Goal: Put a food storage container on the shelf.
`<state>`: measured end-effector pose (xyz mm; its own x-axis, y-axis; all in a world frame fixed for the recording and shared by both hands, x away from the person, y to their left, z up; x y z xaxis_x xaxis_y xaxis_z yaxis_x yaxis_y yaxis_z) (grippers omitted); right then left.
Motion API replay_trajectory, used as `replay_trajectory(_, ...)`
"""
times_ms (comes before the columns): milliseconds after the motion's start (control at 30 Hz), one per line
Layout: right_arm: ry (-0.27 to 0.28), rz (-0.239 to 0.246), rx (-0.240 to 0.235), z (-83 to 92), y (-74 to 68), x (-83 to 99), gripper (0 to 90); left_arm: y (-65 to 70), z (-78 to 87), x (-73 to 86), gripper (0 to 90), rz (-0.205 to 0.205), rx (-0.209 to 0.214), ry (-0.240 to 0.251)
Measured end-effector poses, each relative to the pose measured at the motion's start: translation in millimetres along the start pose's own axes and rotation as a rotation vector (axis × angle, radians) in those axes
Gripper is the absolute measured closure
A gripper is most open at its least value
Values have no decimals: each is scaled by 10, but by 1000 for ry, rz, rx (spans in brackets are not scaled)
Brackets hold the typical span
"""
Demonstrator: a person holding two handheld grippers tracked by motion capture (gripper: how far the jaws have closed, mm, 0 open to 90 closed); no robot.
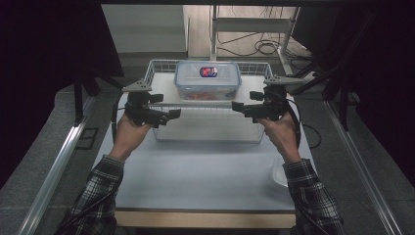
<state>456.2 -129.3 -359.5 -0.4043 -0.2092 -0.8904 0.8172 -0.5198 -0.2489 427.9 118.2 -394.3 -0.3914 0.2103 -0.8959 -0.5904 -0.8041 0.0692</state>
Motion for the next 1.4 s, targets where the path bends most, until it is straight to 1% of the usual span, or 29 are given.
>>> replay_trajectory(200,-13,24,-4,41,-33,128,76,50,36,132,36,-13,1,-9)
replay_trajectory(333,-29,29,-5,54,-55,230,55,80,58,222,32,-23,-8,-13)
replay_trajectory(400,-35,43,-4,62,-71,276,50,95,70,271,31,-30,-12,-15)
replay_trajectory(567,-37,58,2,97,-126,386,40,123,119,377,29,-43,-33,-5)
replay_trajectory(600,-36,61,7,107,-134,408,40,133,130,401,29,-43,-33,-4)
replay_trajectory(667,-36,61,0,125,-162,459,38,157,147,455,29,-39,-30,0)
replay_trajectory(733,-38,58,2,148,-181,516,34,178,166,509,29,-43,-35,2)
replay_trajectory(900,-46,58,2,177,-216,668,26,248,211,633,29,-46,-32,6)
replay_trajectory(1067,-57,66,5,199,-260,821,19,355,236,742,29,-52,-25,13)
replay_trajectory(1133,-62,70,8,212,-281,879,21,397,242,803,30,-60,-25,4)
replay_trajectory(1233,-55,76,16,239,-312,957,25,456,250,901,36,-65,-34,0)
replay_trajectory(1300,-43,78,22,259,-330,1010,29,493,229,971,39,-69,-28,-22)
replay_trajectory(1333,-38,74,24,267,-335,1039,32,503,223,993,36,-73,-32,-30)
replay_trajectory(1400,-53,67,21,272,-343,1106,31,515,223,1016,35,-75,-41,-25)
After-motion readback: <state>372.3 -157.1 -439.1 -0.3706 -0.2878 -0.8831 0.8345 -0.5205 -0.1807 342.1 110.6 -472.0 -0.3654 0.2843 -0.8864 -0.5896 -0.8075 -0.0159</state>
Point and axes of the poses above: each handheld gripper's, and its own axes: z roughly backward along the jaws, x roughly out of its underside, y roughly to its right, the point moved 9 cm from there along -z, roughly forward along the jaws, and after that the axes turned 11 degrees about -x, right-handed, at the moved point
